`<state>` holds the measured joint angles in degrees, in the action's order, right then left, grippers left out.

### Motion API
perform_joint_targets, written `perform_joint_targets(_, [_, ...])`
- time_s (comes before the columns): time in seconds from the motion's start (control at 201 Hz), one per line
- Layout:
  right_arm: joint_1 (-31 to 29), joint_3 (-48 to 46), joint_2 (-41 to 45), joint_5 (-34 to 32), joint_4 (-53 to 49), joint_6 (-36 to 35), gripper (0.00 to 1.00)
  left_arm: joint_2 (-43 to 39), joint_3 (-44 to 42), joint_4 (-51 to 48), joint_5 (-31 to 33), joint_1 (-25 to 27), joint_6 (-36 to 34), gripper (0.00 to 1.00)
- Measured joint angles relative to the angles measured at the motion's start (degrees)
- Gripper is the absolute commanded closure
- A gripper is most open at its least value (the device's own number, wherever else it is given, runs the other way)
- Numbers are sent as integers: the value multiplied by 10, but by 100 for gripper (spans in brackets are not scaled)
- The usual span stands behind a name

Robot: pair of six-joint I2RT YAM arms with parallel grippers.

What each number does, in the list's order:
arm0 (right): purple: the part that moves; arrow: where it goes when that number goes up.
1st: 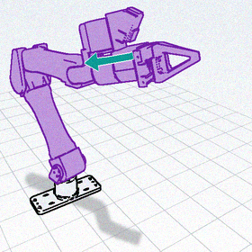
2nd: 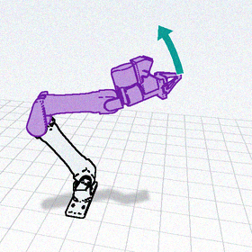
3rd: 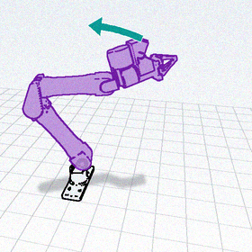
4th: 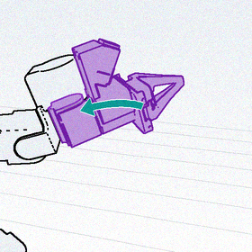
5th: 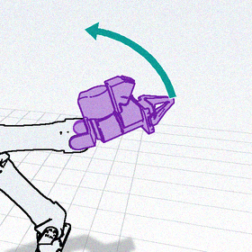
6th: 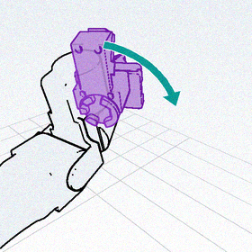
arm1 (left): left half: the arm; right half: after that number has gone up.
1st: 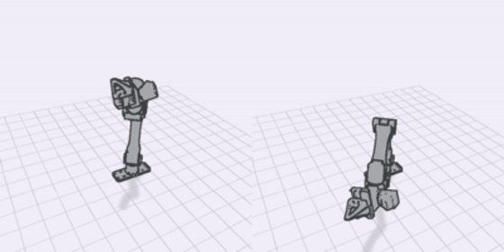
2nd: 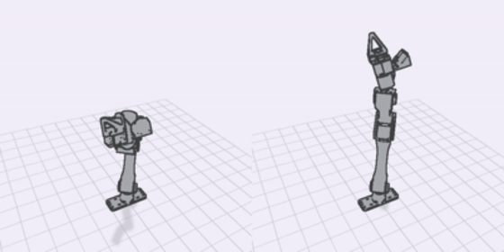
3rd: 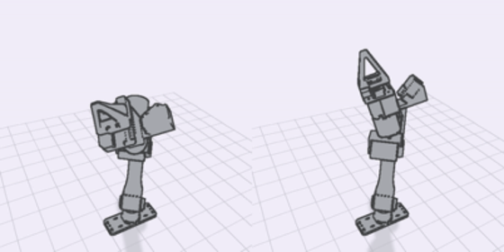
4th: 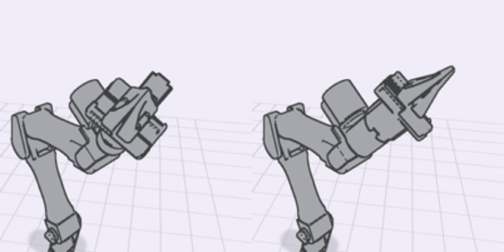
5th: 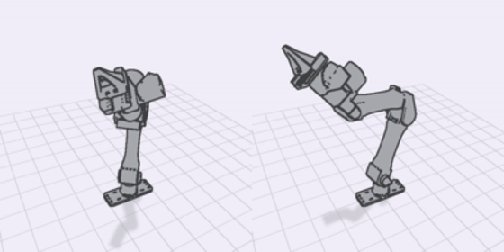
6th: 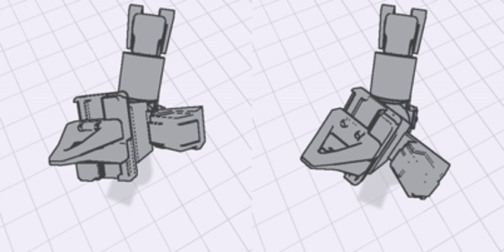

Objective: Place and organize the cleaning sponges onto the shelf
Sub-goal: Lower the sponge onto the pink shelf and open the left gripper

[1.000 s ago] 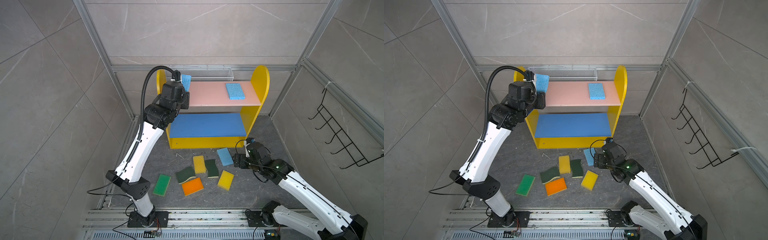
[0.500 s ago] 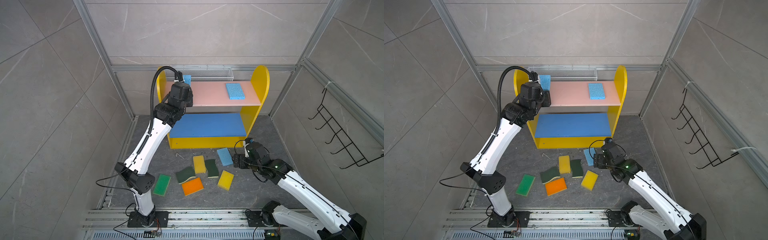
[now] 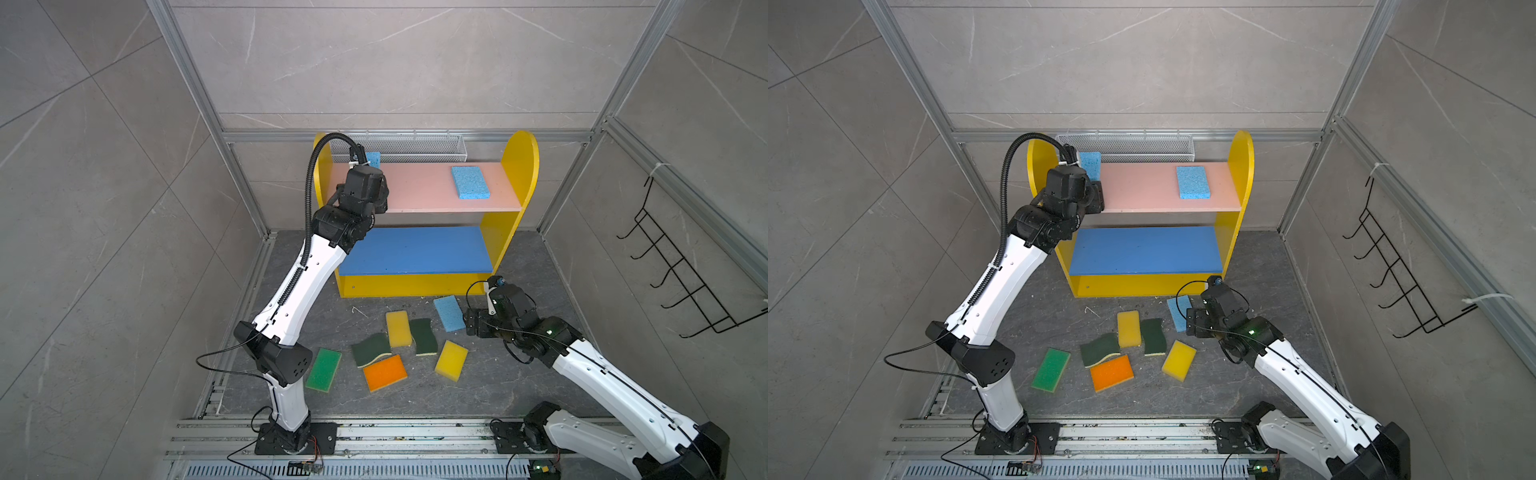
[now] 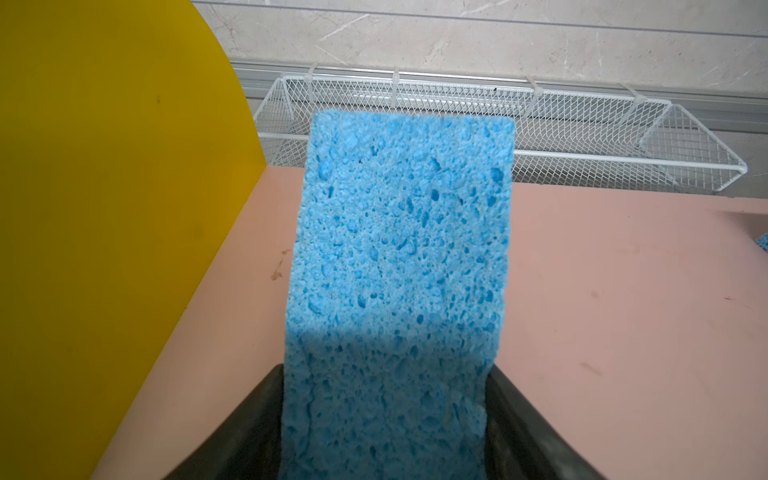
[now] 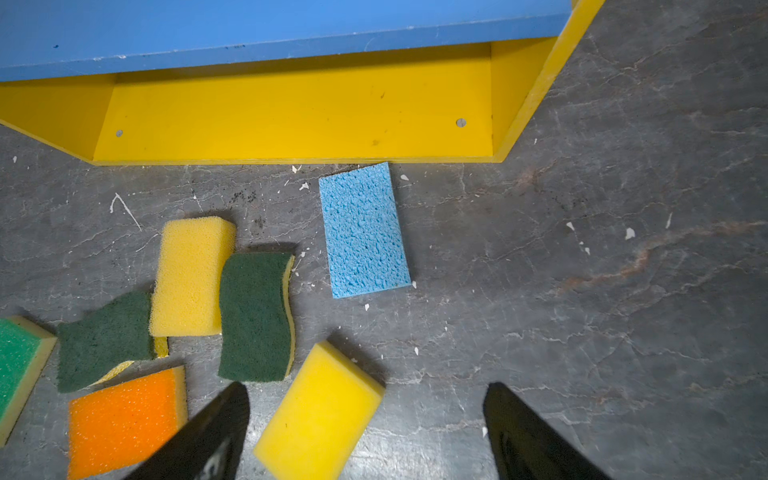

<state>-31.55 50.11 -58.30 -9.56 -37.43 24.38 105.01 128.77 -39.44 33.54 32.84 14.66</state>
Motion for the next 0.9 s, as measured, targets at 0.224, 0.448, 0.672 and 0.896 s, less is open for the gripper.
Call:
perform_joint_targets(0.224, [0,0,-3,0,0,0,9,6,0,-6,5,-7,10,22])
perform_joint_targets(0.448, [0,0,-9,2,0,0,9,6,0,-8,4,-11,12,20])
perform_joint_targets(0.672, [0,0,-10,3,0,0,9,6,0,-9,3,-12,11,18])
perform_joint_targets(0.896, [0,0,-10,3,0,0,9,6,4,-16,-12,-17,9,13])
